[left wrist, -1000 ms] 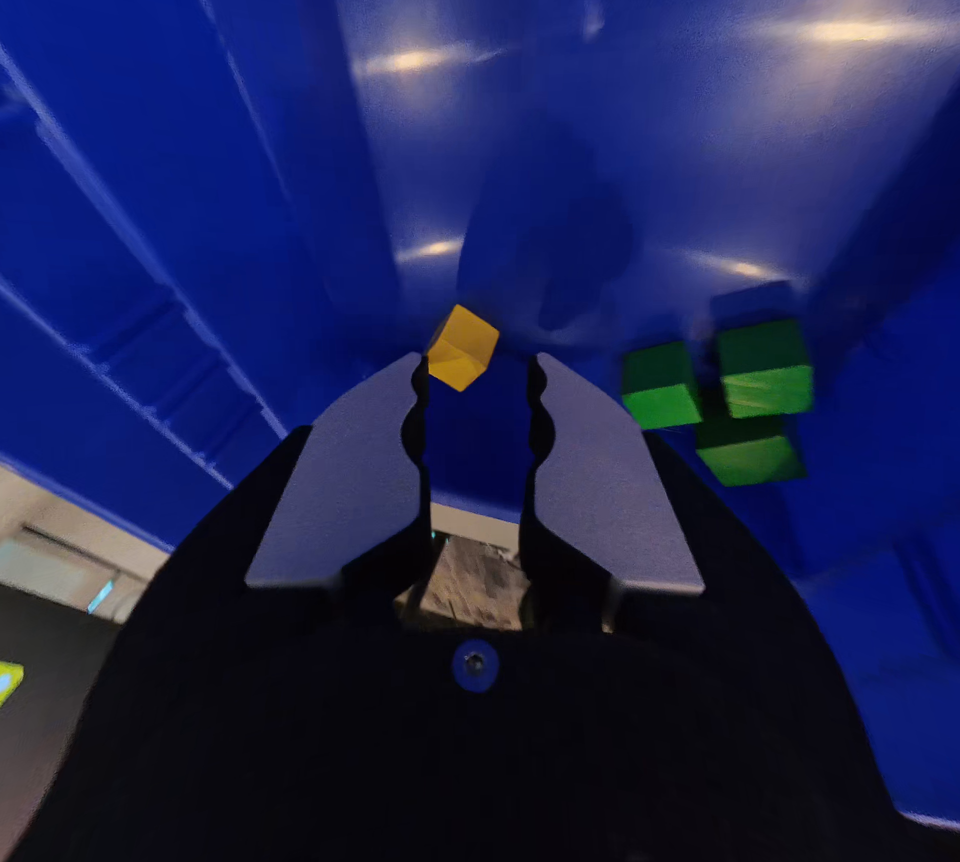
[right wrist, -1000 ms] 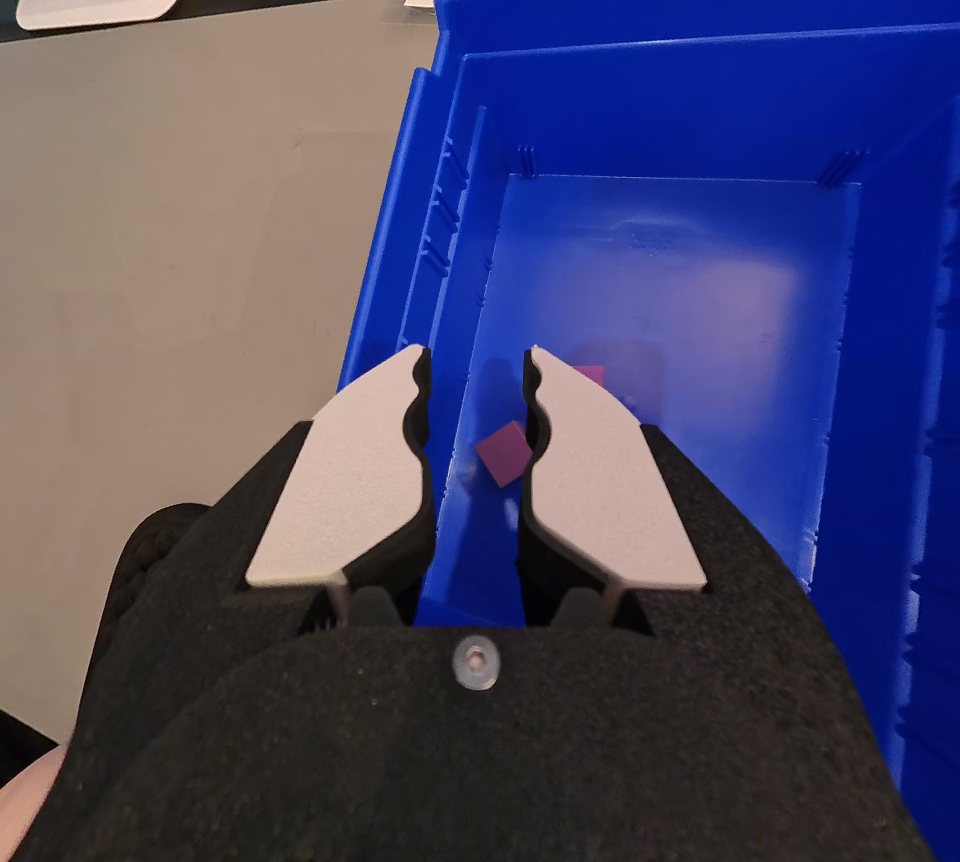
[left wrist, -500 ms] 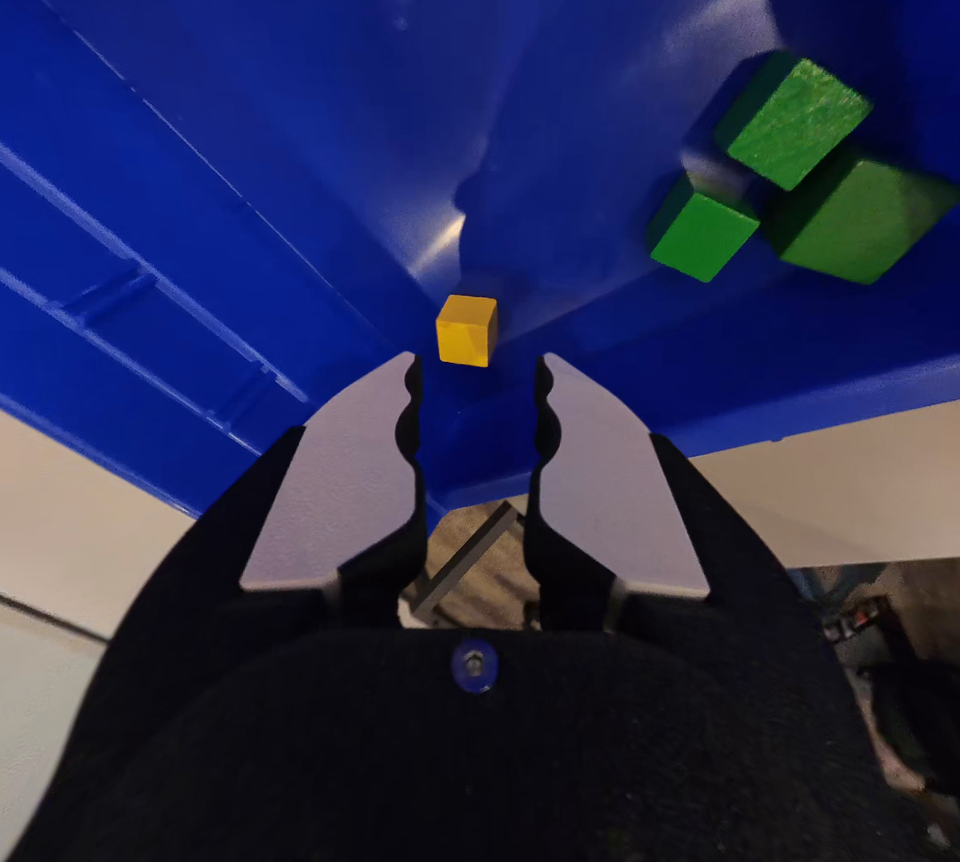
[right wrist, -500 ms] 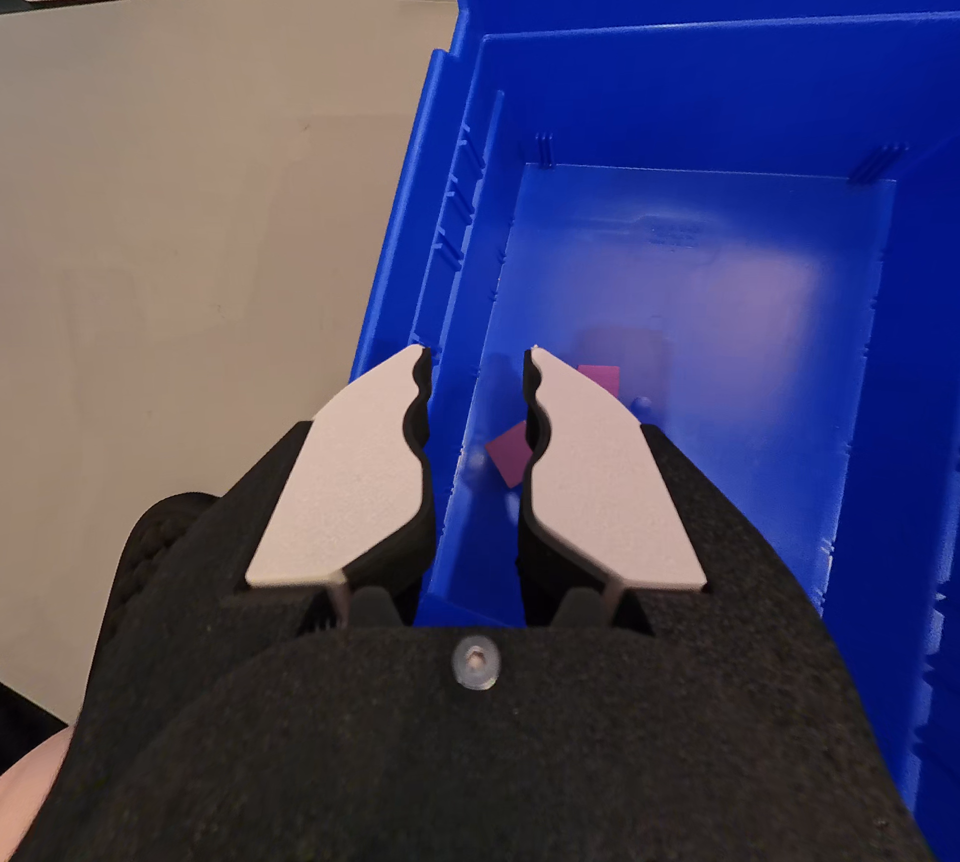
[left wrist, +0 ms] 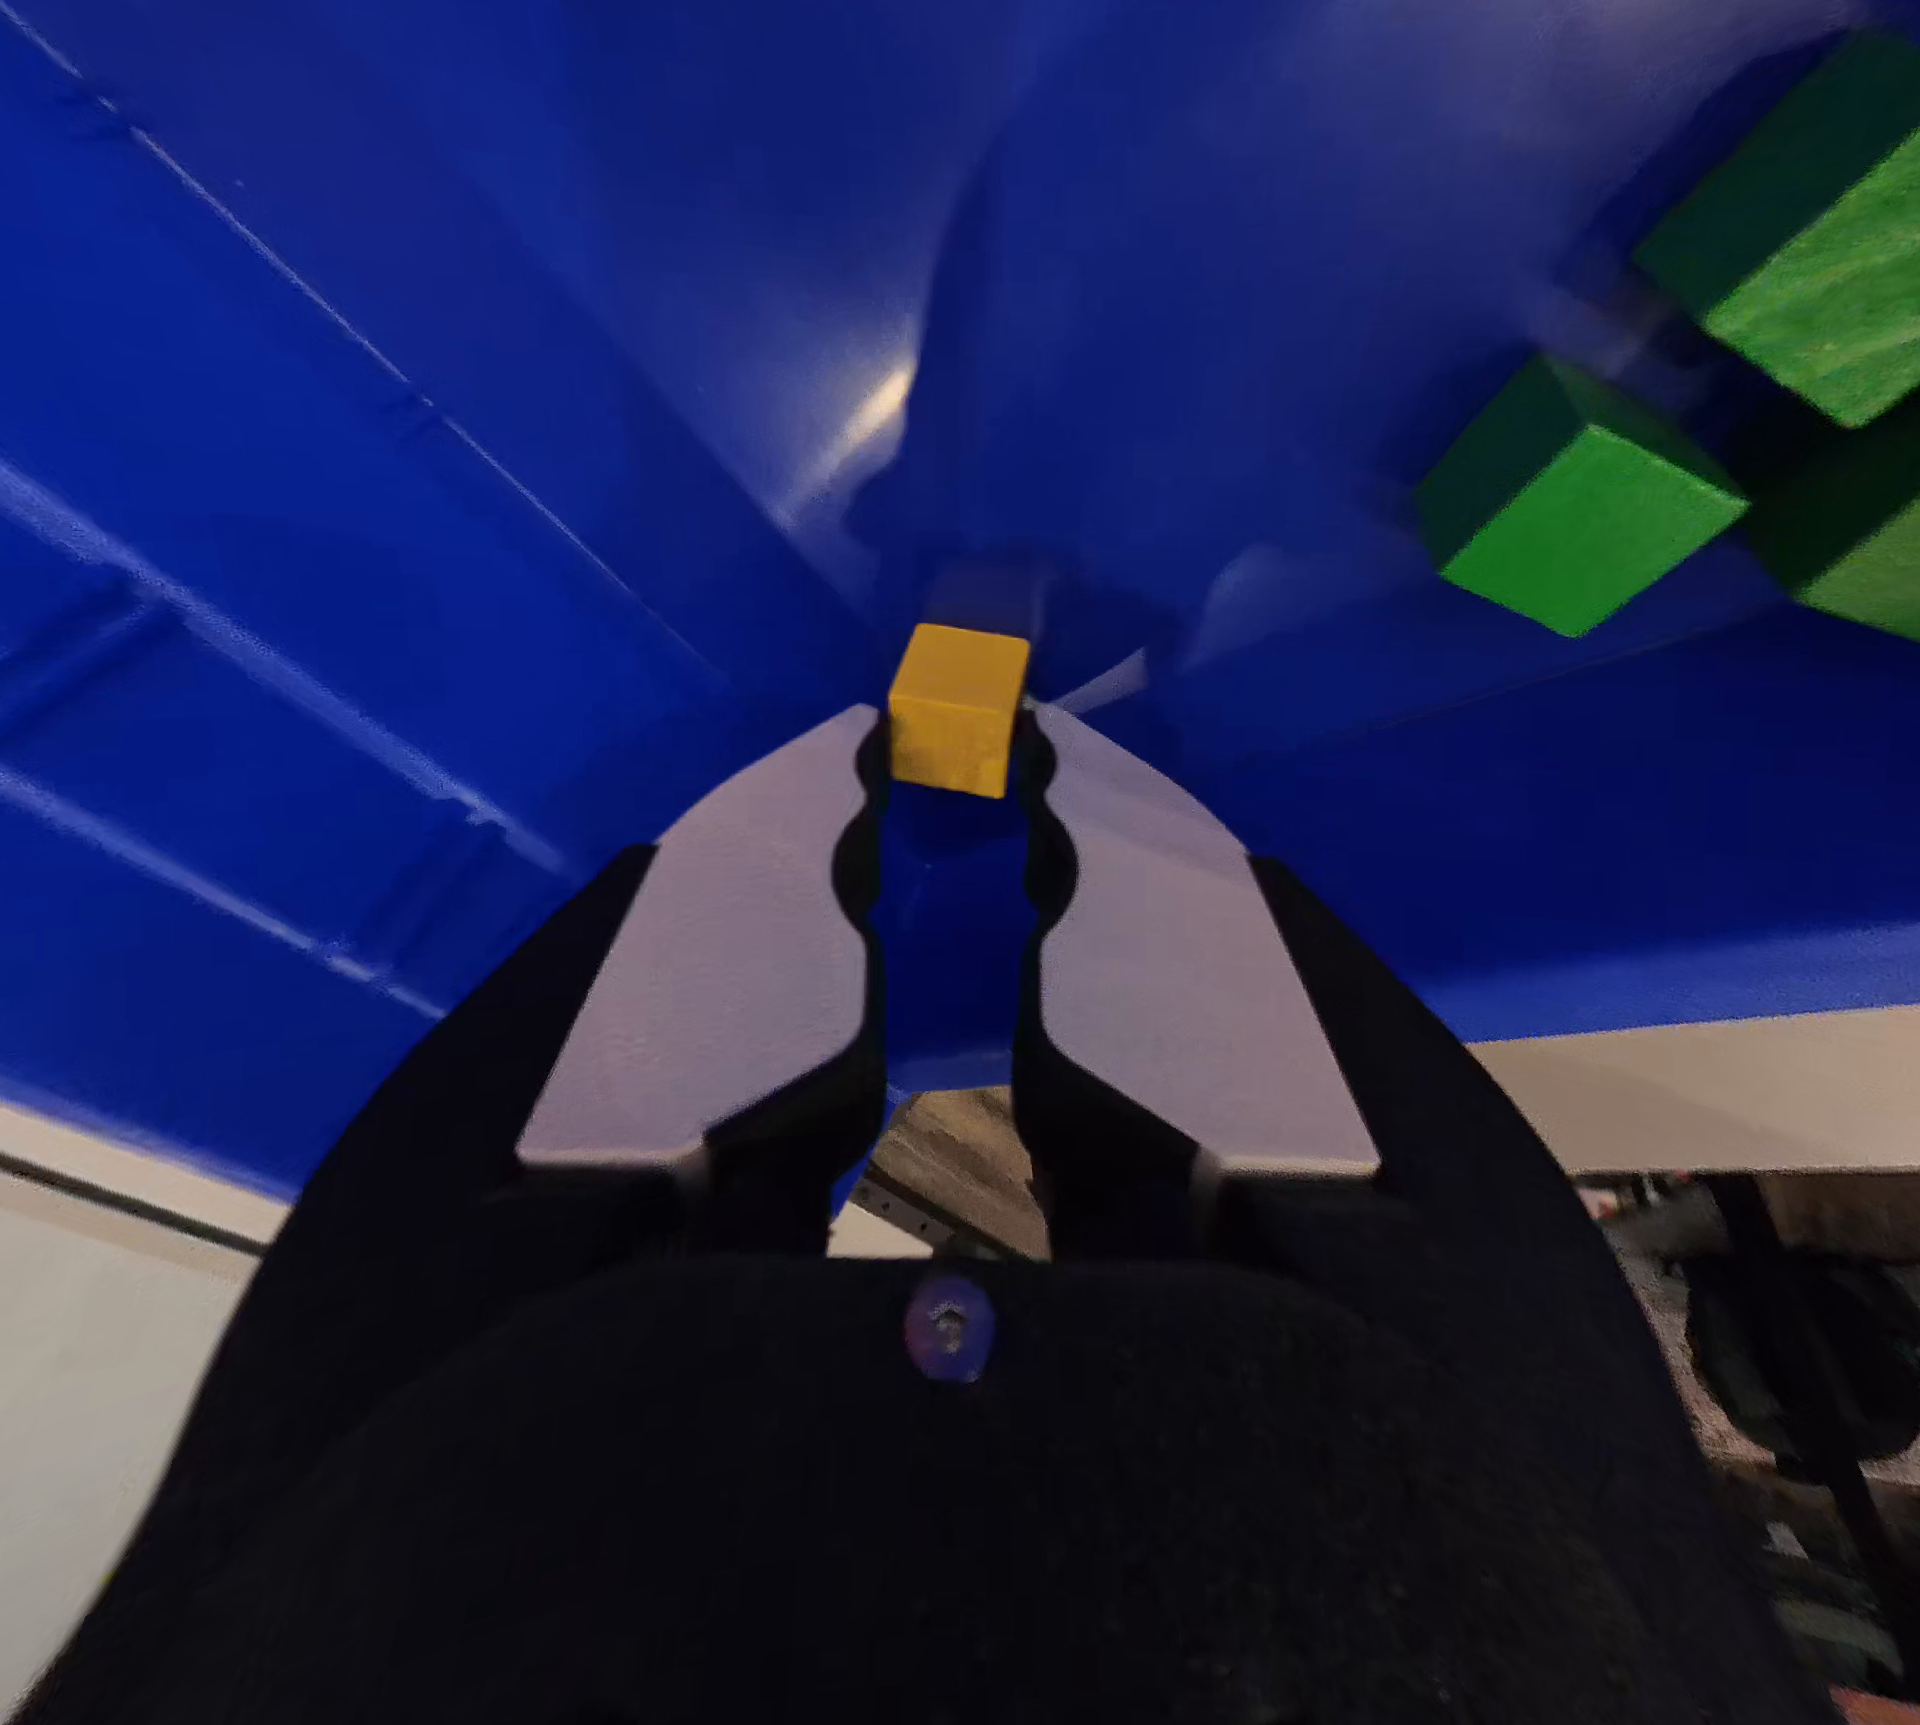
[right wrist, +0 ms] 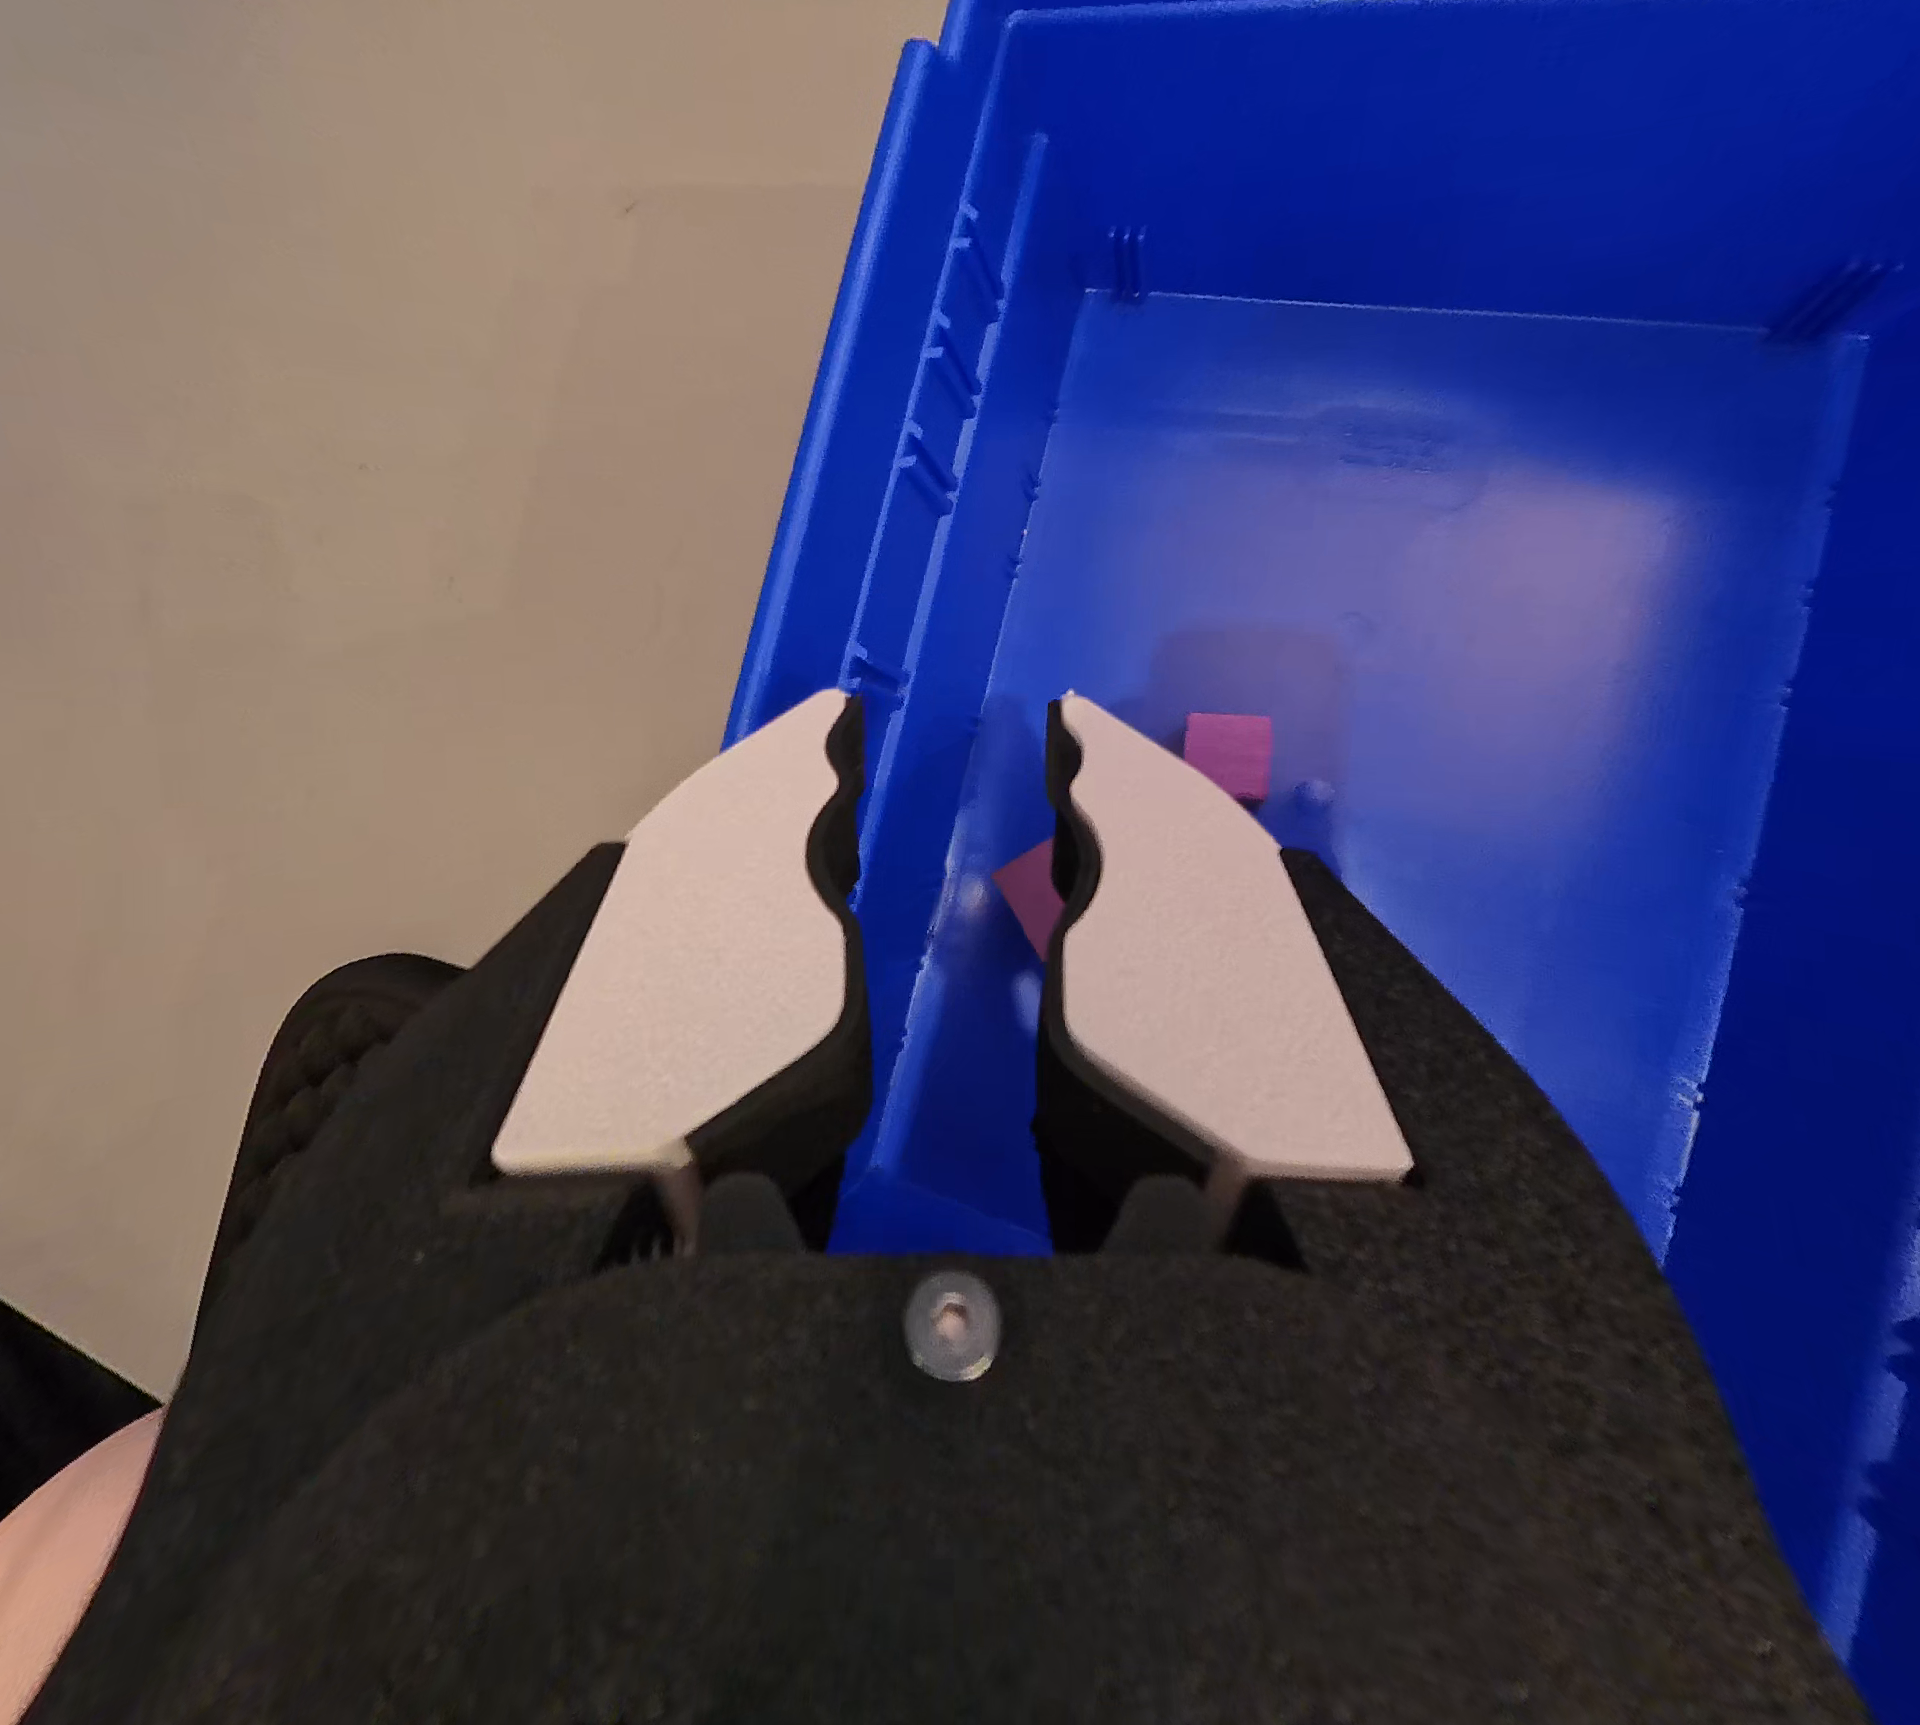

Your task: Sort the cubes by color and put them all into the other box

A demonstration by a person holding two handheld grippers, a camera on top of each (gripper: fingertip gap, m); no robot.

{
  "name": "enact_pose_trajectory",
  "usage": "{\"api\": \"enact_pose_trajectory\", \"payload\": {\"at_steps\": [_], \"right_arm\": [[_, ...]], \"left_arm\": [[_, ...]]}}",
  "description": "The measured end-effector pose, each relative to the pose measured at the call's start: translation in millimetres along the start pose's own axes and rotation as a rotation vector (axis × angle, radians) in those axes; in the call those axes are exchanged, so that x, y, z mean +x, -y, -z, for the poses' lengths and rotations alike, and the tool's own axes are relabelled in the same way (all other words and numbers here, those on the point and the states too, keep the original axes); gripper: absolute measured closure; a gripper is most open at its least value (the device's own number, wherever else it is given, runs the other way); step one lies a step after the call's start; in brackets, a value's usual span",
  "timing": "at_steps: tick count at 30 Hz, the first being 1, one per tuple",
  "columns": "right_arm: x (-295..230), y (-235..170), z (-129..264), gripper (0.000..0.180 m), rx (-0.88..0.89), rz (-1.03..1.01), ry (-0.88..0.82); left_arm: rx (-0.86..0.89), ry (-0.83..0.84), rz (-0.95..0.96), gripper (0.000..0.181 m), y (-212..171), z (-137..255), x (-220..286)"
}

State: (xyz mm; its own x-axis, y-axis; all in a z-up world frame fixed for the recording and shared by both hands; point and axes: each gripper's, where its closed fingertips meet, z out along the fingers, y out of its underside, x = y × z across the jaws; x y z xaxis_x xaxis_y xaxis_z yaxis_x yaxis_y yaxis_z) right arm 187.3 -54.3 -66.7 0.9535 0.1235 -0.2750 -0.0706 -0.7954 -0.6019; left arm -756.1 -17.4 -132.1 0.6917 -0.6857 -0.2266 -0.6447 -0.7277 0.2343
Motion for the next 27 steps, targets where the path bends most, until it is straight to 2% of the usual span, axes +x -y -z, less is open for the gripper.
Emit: {"api": "enact_pose_trajectory", "payload": {"at_steps": [4,7,11,14,16,20,23,25,27], "right_arm": [[-2,1,0,0.147,0.002,0.007,0.004],[-6,8,4,0.148,0.021,0.023,0.001],[-30,33,12,0.148,0.078,0.106,0.004],[-69,63,15,0.147,0.128,0.225,0.019],[-110,84,14,0.145,0.168,0.317,0.067],[-228,116,12,0.143,0.273,0.513,0.279],[-342,114,20,0.14,0.331,0.581,0.664],[-401,100,23,0.14,0.273,0.543,0.936],[-432,83,10,0.135,0.139,0.491,1.07]], "left_arm": [[0.041,0.011,-0.008,0.159,5,7,-3],[0.224,0.129,0.043,0.159,22,38,-21],[0.593,0.397,0.094,0.159,57,126,-34],[0.928,0.535,0.088,0.159,97,204,1],[1.107,0.577,0.065,0.159,124,242,41],[1.33,0.594,-0.061,0.159,182,279,137],[1.434,0.543,-0.214,0.159,220,296,207],[1.51,0.474,-0.294,0.159,236,310,246],[1.564,0.434,-0.35,0.159,246,325,273]]}}
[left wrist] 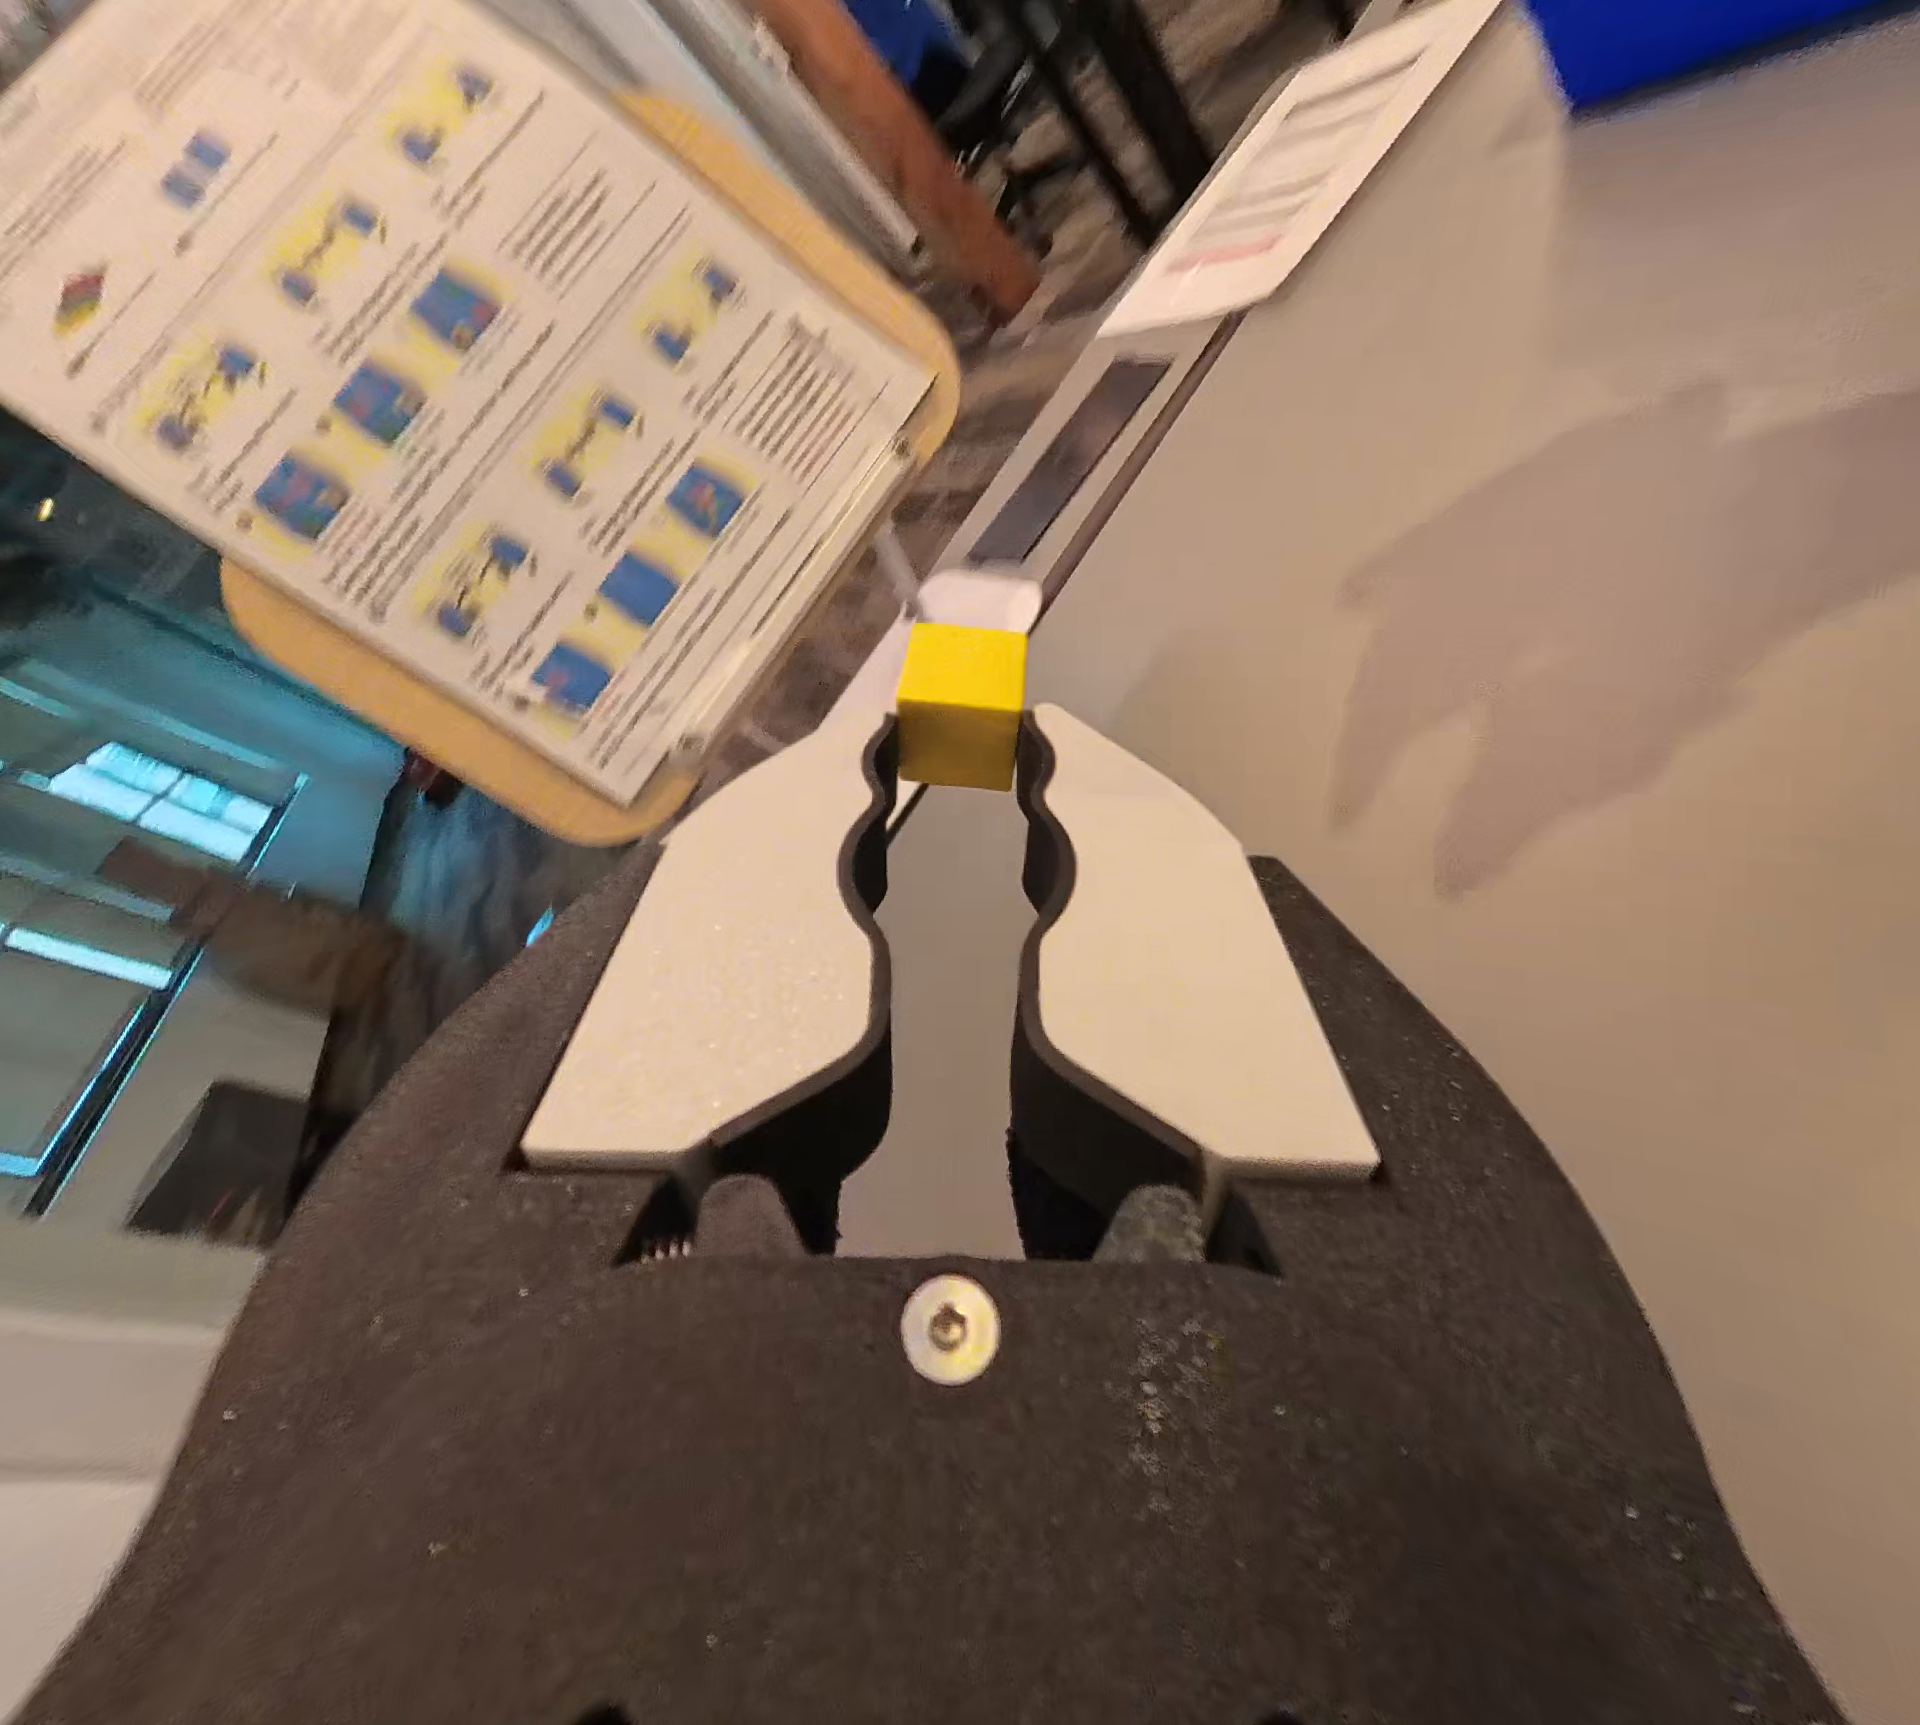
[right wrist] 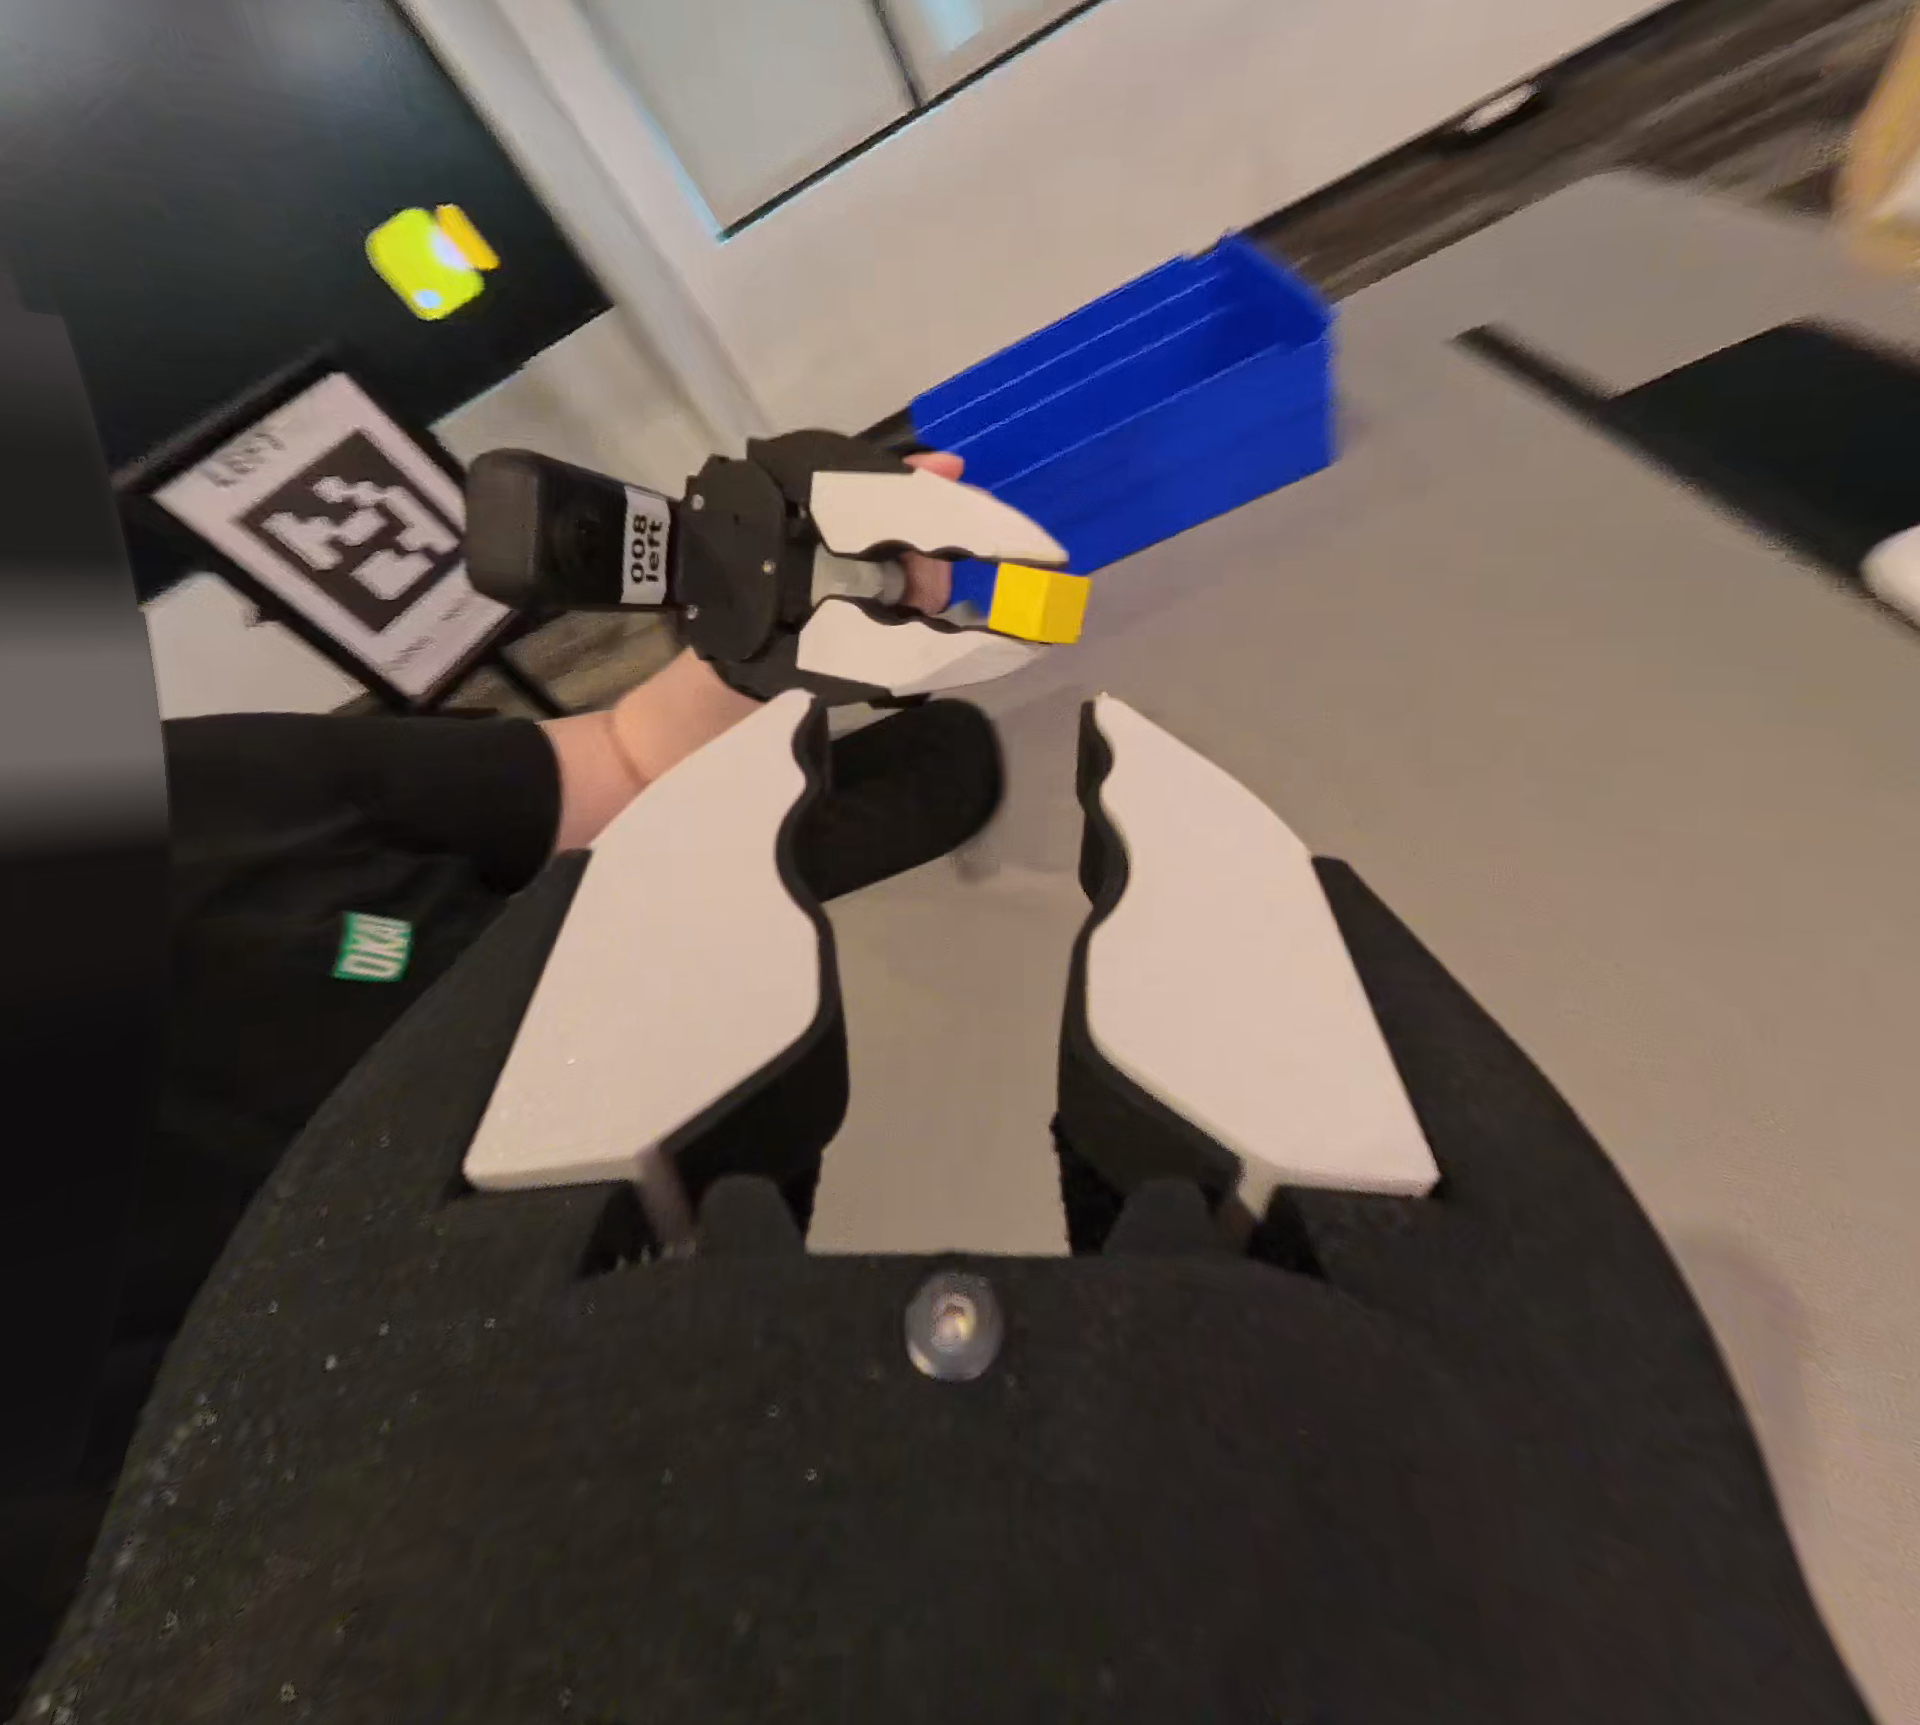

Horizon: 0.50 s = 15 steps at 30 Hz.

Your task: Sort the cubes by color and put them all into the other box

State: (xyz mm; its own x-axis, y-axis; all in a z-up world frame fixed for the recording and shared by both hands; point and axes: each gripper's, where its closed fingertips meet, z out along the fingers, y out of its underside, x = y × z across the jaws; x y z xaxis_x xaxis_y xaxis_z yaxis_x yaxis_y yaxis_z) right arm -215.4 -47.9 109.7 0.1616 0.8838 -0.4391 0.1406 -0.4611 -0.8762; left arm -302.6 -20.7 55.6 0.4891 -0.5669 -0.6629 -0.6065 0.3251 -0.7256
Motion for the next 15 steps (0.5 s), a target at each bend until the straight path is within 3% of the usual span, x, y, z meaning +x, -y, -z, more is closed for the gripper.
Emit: {"api": "enact_pose_trajectory", "payload": {"at_steps": [5,8,15], "right_arm": [[3,-15,-39,0.13,-0.028,-0.168,0.169],[-8,-13,-46,0.137,0.0,-0.222,0.296],[-8,-18,-53,0.151,-0.016,-0.253,0.341]], "left_arm": [[0.14,-0.086,0.05,0.159,45,-6,20],[0.169,-0.086,0.047,0.159,55,-7,21],[0.205,-0.117,0.078,0.16,64,-5,26]]}}
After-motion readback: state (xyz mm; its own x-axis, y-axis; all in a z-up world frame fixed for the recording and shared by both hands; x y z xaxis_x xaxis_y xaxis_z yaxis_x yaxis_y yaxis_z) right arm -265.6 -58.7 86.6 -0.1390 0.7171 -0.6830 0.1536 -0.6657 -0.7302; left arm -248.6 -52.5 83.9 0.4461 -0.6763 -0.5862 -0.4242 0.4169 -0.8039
